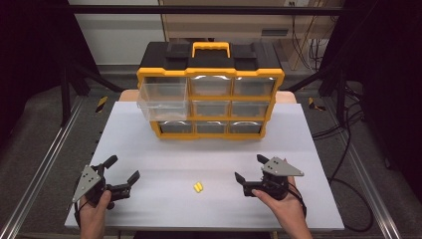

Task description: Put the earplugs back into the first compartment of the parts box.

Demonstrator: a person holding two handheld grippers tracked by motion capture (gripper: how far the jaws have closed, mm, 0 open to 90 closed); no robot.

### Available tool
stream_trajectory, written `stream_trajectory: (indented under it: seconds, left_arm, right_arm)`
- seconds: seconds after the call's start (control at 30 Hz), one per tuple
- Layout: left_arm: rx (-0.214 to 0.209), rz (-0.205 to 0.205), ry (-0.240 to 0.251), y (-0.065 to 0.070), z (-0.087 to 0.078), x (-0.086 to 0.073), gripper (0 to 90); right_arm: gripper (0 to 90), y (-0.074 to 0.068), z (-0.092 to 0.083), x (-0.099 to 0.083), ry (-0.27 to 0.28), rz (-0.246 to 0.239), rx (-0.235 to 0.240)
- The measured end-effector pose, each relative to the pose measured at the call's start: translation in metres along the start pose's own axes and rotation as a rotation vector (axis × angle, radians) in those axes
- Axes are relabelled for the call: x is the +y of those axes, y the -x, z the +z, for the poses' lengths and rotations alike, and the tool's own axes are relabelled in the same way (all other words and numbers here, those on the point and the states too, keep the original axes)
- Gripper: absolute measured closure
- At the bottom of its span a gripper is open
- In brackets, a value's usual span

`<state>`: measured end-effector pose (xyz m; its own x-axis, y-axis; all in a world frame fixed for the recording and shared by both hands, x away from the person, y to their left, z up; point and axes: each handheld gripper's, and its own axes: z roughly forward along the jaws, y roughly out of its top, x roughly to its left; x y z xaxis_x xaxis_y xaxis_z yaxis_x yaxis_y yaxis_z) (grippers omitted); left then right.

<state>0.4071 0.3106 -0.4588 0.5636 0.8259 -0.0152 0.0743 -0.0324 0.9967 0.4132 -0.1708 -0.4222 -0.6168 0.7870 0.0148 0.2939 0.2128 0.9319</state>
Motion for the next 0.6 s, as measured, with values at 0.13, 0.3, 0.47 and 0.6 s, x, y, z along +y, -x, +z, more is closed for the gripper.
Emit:
stream_trajectory:
  seconds: [0.13,0.3,0.47,0.6]
  left_arm:
    - [0.003,0.013,-0.009,0.001,0.000,0.000,1.2]
    - [-0.004,0.024,-0.020,0.003,0.003,0.000,1.2]
    - [-0.014,0.024,-0.015,0.005,0.003,0.000,1.2]
    - [-0.014,0.025,-0.018,0.005,0.004,0.000,1.1]
  right_arm:
    - [6.4,-0.004,0.005,0.003,-0.018,0.003,0.022]
    - [7.1,-0.017,0.015,0.008,-0.076,-0.010,0.071]
    - [6.3,-0.029,0.027,0.008,-0.095,-0.027,0.091]
    - [6.1,-0.039,0.037,0.007,-0.109,-0.039,0.111]
